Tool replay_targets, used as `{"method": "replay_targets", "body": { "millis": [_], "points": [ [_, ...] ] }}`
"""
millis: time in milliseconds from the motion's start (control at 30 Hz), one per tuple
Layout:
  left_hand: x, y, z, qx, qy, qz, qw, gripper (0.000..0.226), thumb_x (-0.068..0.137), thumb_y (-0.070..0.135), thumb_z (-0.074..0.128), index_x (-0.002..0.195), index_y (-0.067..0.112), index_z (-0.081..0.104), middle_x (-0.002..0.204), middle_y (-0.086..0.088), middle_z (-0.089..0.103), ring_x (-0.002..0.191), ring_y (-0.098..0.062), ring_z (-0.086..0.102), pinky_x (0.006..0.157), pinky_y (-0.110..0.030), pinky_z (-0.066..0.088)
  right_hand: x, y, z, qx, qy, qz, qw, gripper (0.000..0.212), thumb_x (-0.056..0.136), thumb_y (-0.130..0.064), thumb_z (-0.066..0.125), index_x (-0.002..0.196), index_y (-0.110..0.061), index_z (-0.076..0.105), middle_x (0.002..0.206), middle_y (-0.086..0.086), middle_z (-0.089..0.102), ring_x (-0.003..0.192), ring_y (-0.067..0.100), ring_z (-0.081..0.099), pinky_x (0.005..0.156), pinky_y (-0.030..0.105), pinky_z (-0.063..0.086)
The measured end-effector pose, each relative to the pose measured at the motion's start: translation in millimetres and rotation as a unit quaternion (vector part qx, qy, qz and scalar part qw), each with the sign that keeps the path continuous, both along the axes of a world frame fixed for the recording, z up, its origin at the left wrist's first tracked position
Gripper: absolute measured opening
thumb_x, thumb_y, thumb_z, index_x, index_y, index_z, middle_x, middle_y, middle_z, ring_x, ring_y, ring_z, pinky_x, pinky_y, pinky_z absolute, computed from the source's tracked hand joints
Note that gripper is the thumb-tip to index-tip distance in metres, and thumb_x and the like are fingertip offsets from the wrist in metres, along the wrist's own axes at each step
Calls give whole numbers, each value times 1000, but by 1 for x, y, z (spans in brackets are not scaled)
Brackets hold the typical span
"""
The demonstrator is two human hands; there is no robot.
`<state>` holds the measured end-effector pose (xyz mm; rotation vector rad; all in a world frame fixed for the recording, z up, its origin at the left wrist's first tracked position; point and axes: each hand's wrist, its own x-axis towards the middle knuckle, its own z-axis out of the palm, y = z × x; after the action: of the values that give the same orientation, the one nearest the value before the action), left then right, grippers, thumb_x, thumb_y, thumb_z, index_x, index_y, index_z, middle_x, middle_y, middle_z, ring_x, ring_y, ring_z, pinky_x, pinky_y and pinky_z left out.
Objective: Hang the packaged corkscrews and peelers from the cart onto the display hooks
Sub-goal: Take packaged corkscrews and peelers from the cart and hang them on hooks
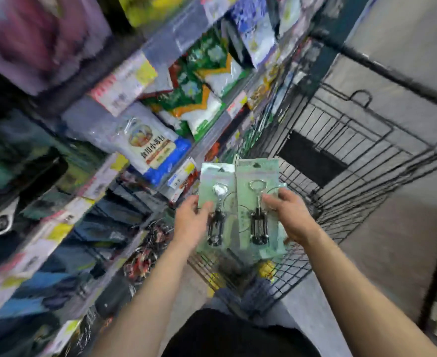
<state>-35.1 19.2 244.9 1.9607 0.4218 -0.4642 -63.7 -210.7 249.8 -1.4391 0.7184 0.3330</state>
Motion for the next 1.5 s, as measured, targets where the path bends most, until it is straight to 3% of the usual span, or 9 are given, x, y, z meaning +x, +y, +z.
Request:
{"method": "replay_targets", "body": {
  "millis": [133,433,767,900,1100,1267,1367,1433,1500],
  "points": [
    [1,23,46,-6,-52,-12,999,23,104,14,65,127,15,67,110,10,65,104,-8,61,89,-22,42,2,13,43,17,-51,-14,998,14,101,-6,66,113,-5,73,105,13,82,93,28,78,80,43,63],
    [-25,64,102,7,-123,16,992,29,105,16,64,132,8,65,103,21,62,87,17,53,69,-3,40,-12,38,109,-9,-131,-1,991,11,102,-11,66,107,-6,75,94,6,82,81,17,77,68,29,59],
    [-128,68,175,42,-193,152,968,32,105,23,64,135,12,65,129,1,68,127,-19,59,95,-25,39,-43,66,163,-19,-220,133,966,13,98,-19,72,107,-13,79,107,3,83,109,26,76,101,44,56],
    [-185,71,198,45,-226,217,949,25,104,23,65,128,18,67,122,6,70,121,-17,62,96,-29,43,-69,75,171,5,-262,175,949,59,82,-48,83,130,-16,70,128,1,76,122,22,70,111,49,51],
    [-291,88,219,40,-248,335,908,16,103,20,68,103,36,67,101,20,77,92,4,73,96,-35,56,-122,107,196,14,-285,235,929,11,98,-24,70,101,-14,74,104,16,77,96,35,71,90,48,56],
    [-373,109,239,93,-251,413,870,11,99,24,73,100,35,70,102,0,82,95,-20,76,97,-54,58,-170,158,207,73,-290,293,908,19,95,-25,75,109,-13,74,107,-1,78,102,19,70,95,25,53],
    [-416,123,247,104,-255,446,852,11,97,22,74,107,28,72,106,2,83,103,-23,77,101,-54,58,-204,187,218,107,-290,337,889,47,91,-33,77,125,-1,69,128,19,71,121,33,66,112,49,48],
    [-442,133,252,112,-261,468,837,10,99,15,72,107,22,71,107,-3,82,105,-31,76,101,-57,56,-221,208,221,117,-286,354,883,34,95,-24,76,107,6,66,125,28,66,123,43,58,112,54,42],
    [-466,144,256,123,-270,495,817,13,100,13,70,103,26,69,106,-5,81,106,-35,75,99,-57,56,-238,226,227,113,-274,384,874,15,98,-16,73,92,-3,68,106,9,77,111,35,65,103,30,51]
  ]
}}
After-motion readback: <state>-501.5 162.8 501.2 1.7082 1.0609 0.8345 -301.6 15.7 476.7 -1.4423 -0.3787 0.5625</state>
